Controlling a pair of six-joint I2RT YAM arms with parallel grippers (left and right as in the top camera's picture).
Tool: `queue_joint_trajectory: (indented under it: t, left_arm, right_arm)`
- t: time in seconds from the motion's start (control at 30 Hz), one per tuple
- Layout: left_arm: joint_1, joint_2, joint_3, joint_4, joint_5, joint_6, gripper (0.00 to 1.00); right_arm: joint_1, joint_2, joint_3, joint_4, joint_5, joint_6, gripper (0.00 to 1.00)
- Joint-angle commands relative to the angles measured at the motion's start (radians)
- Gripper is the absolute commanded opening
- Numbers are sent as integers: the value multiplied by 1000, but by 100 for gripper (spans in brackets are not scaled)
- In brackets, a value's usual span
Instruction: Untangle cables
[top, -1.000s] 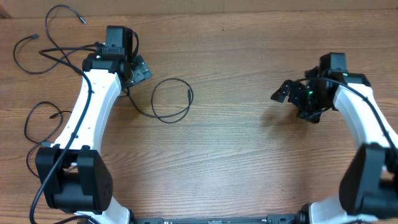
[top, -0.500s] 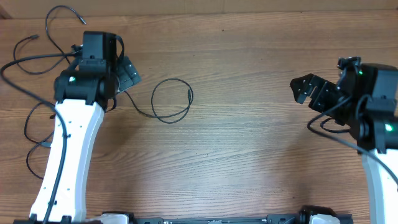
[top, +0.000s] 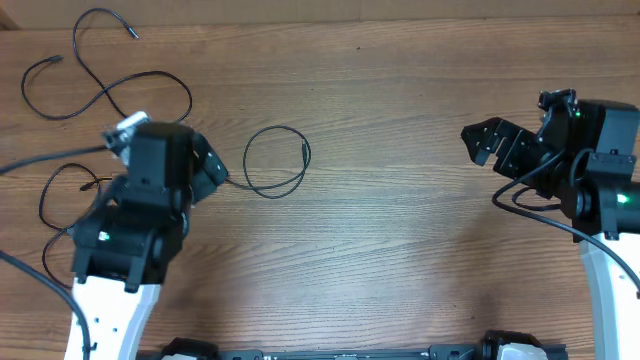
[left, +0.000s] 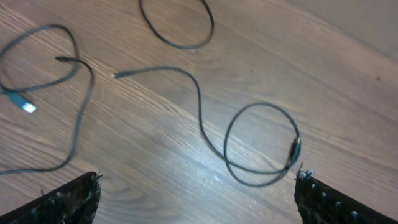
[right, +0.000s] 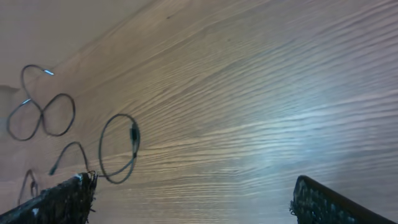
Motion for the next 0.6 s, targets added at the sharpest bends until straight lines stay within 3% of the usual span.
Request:
queue_joint_trajectory:
  t: [0.0,0.2,0.33,0.43,0.57]
  left_arm:
    - [-57,14,-69,45,20,-28,100]
    - [-83,94,-96,147,69,-27,100]
    - [-83,176,-96,180,190,-27,99]
    - [-84,263,-96,203,205,-15,69]
    - [-96,400,-96,286,238,24,18]
  right_arm:
    - [5,14,19,20,-34,-6,100]
    - [5,17,19,23,-33,-3,94]
    - [5,17,19,27,-33,-3,78]
    - [5,17,19,31,-33,-3,69]
    - [5,17,19,33,-33,-3,58]
